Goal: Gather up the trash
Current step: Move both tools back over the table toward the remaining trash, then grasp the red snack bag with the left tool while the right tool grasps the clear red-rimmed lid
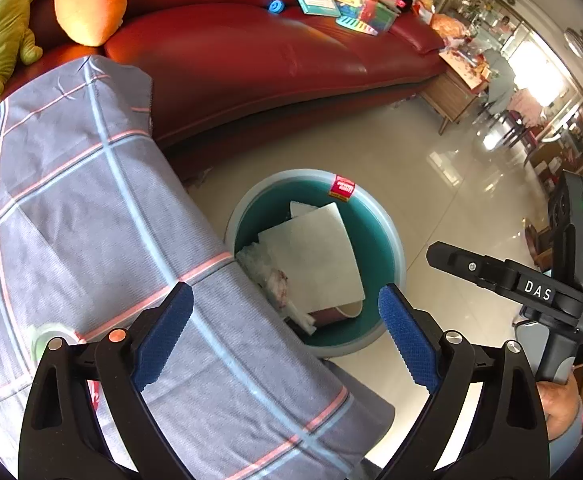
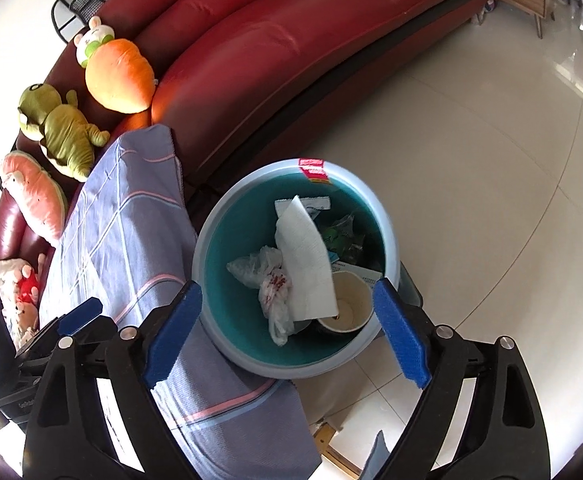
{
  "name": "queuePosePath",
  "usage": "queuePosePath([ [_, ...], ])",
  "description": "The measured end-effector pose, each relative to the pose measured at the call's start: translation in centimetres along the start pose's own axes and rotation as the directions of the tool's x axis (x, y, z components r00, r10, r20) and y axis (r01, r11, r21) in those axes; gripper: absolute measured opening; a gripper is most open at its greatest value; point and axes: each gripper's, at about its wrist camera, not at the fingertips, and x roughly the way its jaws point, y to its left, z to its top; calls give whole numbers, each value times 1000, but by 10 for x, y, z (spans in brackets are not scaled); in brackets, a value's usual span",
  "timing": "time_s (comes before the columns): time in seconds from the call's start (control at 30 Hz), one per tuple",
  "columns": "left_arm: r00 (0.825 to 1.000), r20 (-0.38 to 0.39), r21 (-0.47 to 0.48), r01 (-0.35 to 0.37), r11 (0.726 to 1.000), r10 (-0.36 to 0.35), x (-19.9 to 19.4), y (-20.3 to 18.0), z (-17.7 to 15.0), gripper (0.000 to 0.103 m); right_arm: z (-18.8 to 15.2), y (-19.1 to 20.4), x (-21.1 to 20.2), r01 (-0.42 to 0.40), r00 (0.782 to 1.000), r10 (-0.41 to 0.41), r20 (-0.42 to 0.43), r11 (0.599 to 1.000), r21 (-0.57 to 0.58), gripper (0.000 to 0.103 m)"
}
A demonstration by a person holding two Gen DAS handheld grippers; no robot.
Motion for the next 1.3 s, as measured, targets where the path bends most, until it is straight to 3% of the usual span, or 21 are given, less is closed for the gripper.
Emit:
queuePosePath([
  [0.37,999,34,-51,-24,998,26,-38,35,-24,99,-20,56,-13,13,1000,-14,-8,993,-113,87],
  [0.83,989,89,-199,-100,975,119,-98,139,-75,99,-55,161,13,-20,995,-5,-95,964,-265,87],
  [1.17,951,165,-385,-181,905,261,-151,238,-122,99,-91,250,64,-68,980,-13,-200,917,-392,87],
  [1.3,950,146,-455,-182,871,275,-157,276,-135,99,-99,270,88,-62,974,-35,-223,908,-414,87],
])
